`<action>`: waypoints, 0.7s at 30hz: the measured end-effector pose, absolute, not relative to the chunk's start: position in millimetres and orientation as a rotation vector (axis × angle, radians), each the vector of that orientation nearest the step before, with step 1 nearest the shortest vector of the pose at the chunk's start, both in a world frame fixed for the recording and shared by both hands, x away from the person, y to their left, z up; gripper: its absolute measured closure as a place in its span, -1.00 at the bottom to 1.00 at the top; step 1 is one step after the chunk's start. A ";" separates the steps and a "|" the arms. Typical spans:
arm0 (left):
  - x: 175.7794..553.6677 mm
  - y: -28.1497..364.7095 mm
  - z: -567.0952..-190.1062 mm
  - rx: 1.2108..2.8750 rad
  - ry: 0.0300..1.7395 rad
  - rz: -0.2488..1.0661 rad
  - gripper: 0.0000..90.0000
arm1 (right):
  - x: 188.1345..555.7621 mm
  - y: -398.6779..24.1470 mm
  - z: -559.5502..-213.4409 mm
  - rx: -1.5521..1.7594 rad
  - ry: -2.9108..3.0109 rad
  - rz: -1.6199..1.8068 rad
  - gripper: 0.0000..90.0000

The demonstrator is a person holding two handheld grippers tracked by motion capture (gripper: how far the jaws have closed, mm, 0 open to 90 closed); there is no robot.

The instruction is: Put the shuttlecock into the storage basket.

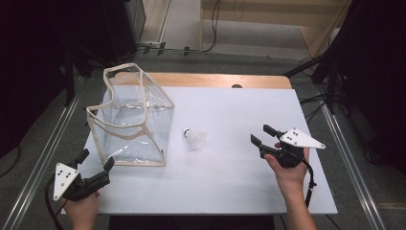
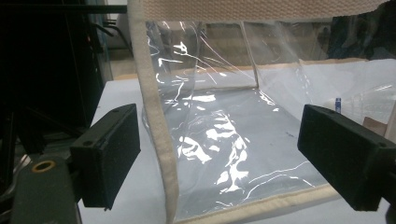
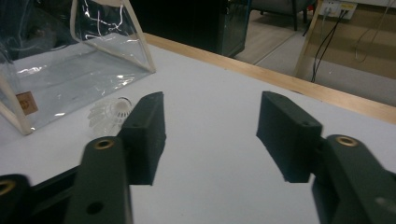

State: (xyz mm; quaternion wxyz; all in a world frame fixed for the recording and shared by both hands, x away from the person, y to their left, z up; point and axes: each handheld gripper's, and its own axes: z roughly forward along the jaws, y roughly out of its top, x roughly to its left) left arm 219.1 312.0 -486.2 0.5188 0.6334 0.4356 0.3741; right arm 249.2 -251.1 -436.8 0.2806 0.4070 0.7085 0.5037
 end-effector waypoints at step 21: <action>218.9 312.2 -486.1 1.517 1.042 0.897 -0.70 | 287.6 -204.8 -438.8 1.023 2.080 1.282 0.95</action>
